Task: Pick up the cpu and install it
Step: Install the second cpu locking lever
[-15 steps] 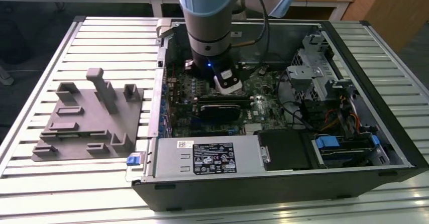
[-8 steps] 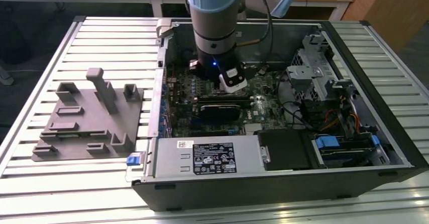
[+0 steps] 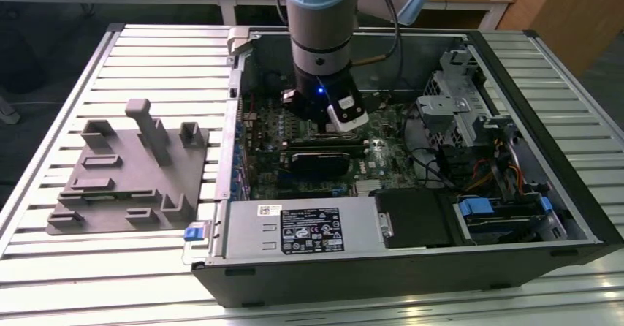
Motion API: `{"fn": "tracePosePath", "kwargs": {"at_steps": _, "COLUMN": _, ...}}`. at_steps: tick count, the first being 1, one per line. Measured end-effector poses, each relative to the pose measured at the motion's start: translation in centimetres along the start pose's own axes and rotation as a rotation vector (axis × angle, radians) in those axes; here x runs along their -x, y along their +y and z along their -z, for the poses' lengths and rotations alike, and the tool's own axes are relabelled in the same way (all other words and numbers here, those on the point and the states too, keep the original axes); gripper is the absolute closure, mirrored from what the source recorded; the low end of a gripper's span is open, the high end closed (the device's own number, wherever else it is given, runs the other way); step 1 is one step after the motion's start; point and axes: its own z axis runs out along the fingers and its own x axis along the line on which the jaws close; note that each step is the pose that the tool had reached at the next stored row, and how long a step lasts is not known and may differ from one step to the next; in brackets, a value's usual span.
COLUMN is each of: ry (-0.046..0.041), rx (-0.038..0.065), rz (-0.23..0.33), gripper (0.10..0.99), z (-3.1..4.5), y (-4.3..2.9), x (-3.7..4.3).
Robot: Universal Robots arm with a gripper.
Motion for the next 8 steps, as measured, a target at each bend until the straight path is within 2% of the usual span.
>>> {"fn": "tracePosePath", "kwargs": {"at_steps": 3, "ry": -0.0002, "rx": -0.013, "rz": 0.001, "gripper": 0.98, "z": -0.14, "y": 0.34, "x": 0.45}}
{"fn": "tracePosePath", "kwargs": {"at_steps": 8, "ry": 0.0008, "rx": -0.024, "rz": 0.001, "gripper": 0.98, "z": -0.51, "y": 1.35, "x": 1.06}}
